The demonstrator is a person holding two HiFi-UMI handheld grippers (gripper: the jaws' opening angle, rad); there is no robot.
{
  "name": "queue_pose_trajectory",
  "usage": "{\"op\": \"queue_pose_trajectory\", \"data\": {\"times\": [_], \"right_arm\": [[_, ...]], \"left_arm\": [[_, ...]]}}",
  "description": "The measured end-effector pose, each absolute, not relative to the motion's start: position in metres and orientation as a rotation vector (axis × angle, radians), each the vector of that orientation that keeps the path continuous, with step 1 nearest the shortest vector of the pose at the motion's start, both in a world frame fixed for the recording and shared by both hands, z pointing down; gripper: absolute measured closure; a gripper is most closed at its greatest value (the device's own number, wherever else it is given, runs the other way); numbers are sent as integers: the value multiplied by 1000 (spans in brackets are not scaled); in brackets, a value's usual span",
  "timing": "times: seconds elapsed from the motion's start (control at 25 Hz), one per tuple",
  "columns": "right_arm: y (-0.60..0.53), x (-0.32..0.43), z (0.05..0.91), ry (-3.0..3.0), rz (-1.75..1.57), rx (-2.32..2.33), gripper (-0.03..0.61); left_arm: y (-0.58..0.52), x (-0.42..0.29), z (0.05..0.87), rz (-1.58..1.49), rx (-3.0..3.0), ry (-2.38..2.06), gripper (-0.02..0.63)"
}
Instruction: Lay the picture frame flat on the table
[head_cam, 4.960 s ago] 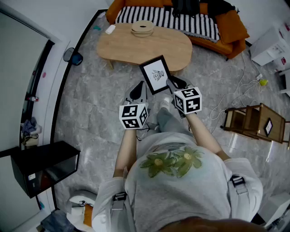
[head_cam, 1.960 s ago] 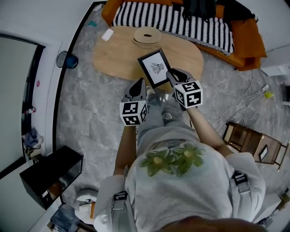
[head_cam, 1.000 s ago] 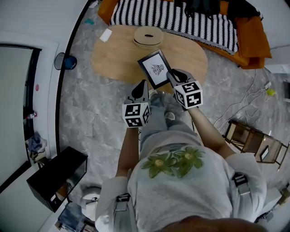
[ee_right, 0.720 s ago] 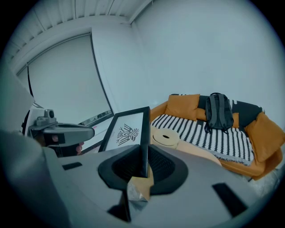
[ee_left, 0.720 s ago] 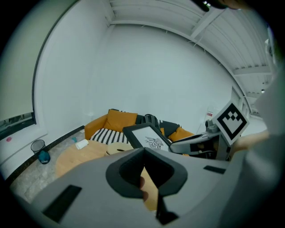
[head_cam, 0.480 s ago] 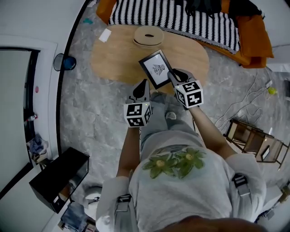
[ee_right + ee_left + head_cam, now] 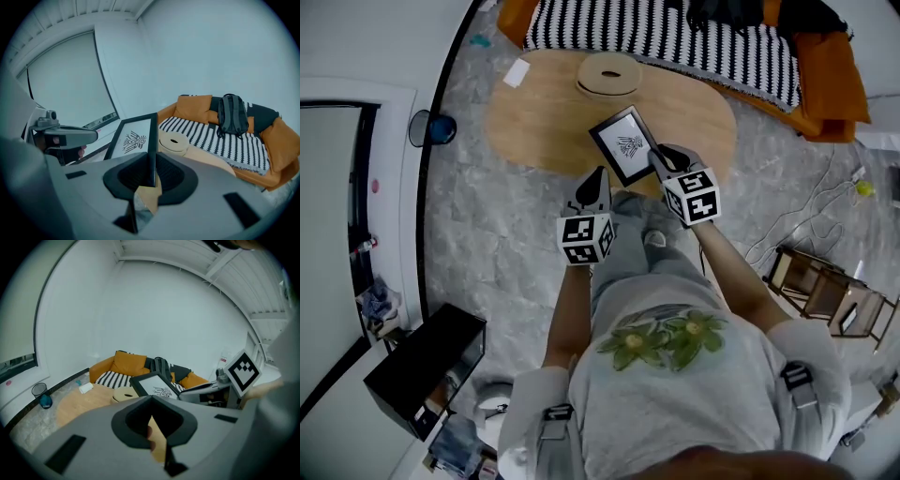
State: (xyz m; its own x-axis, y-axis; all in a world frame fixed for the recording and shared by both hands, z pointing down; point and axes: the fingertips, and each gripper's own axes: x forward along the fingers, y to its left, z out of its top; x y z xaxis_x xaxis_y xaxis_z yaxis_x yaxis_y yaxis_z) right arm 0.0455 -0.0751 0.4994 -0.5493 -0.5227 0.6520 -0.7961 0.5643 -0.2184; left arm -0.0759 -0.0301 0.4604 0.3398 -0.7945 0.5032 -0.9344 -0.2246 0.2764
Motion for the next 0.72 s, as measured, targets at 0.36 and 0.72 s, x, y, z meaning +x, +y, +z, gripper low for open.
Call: {"op": "queue_pose_trajectory", "data": {"times": [0.36,0.72], "right_arm": [[-88,33,518,-2243,715,1029,508],[-102,28,548,-2202,724,1022,508]], "left_arm": [[-50,-87,473,366,2073,-1480,600],[-66,-90,493,378,2064,-1457,600]]}}
